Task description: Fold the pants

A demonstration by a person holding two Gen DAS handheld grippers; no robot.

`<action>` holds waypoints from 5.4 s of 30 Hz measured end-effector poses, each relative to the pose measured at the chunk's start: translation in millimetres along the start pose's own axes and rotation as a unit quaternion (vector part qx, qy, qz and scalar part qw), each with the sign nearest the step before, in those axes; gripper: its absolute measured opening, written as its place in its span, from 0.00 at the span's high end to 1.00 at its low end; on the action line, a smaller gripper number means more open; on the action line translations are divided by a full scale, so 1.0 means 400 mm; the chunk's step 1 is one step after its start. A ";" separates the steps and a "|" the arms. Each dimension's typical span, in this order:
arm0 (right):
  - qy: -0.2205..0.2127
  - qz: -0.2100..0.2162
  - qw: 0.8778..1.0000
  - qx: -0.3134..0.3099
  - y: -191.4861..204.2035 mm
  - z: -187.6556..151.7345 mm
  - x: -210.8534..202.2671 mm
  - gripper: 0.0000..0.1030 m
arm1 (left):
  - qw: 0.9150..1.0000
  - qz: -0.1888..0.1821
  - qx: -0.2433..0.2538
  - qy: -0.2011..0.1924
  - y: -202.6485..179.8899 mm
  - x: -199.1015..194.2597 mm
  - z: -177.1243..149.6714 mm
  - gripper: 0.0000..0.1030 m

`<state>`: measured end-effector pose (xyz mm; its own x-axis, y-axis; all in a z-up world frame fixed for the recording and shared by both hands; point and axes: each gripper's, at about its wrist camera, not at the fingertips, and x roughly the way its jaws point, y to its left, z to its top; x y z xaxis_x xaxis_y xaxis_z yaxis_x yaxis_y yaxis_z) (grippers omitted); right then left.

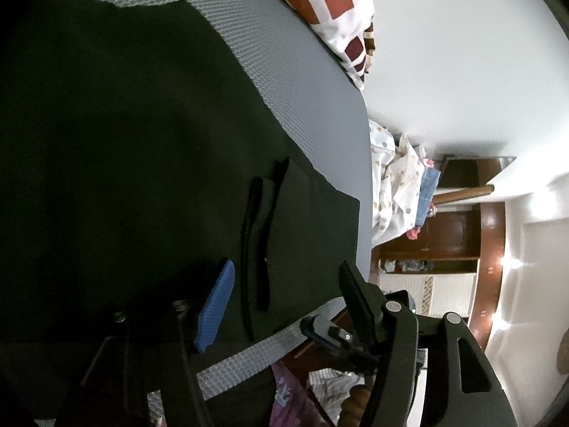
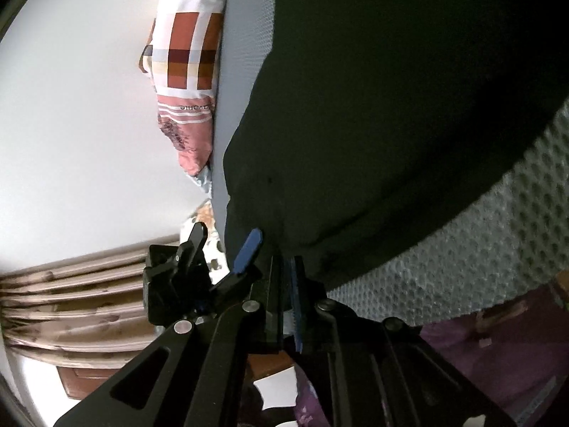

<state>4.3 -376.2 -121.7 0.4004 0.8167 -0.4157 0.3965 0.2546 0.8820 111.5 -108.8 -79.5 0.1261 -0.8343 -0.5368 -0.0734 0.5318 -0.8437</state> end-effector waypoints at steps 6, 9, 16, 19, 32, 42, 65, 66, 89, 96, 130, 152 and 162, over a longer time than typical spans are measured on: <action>-0.011 -0.023 0.999 0.034 -0.003 0.008 0.012 0.69 | 1.000 0.000 -0.010 -0.002 0.026 -0.002 0.001 0.37; -0.038 -0.036 0.997 0.047 0.008 0.020 0.010 0.68 | 1.000 0.001 -0.007 0.002 0.028 0.002 -0.005 0.37; -0.066 -0.050 0.993 0.079 0.006 0.031 0.021 0.68 | 1.000 -0.006 -0.007 0.012 0.037 0.015 -0.011 0.37; -0.071 -0.046 0.991 0.100 -0.004 0.036 0.029 0.76 | 1.000 -0.010 -0.012 0.012 0.043 0.015 -0.010 0.37; -0.010 -0.061 0.998 0.011 0.010 0.001 0.024 0.95 | 1.000 -0.003 -0.017 0.010 0.036 0.007 -0.016 0.36; 0.014 -0.063 0.998 -0.006 0.012 0.003 0.026 0.95 | 1.000 0.017 -0.002 0.013 0.019 0.015 -0.024 0.34; 0.113 -0.013 0.993 -0.043 0.075 -0.066 0.034 0.55 | 0.986 0.108 0.081 -0.099 0.001 -0.245 -0.092 0.33; 0.114 -0.009 0.992 -0.054 0.092 -0.071 0.040 0.53 | 0.983 0.114 0.077 -0.119 0.019 -0.295 -0.094 0.33; 0.157 -0.026 0.984 -0.075 0.152 -0.142 0.184 0.24 | 0.981 0.106 0.016 -0.163 0.374 -0.715 -0.012 0.33; 0.173 -0.028 0.983 -0.052 0.120 -0.143 0.227 0.20 | 0.986 0.094 -0.034 -0.131 0.432 -0.688 -0.150 0.33; 0.181 -0.028 0.983 -0.020 0.085 -0.138 0.244 0.10 | 0.951 0.212 0.054 -0.219 0.374 -0.650 -0.113 0.84; 0.185 0.002 0.980 -0.075 0.151 -0.101 0.268 0.08 | 0.946 0.258 0.147 -0.127 0.240 -0.580 0.040 0.81; 0.148 0.130 0.974 -0.113 0.208 0.006 0.243 0.08 | 0.976 0.052 0.173 -0.123 -0.160 -0.443 -0.004 0.83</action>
<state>78.2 -276.9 -89.2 0.1941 0.9737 -0.1190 0.1074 0.0995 0.9892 92.3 4.7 69.8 0.3725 -0.7357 -0.5657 0.2350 0.6644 -0.7094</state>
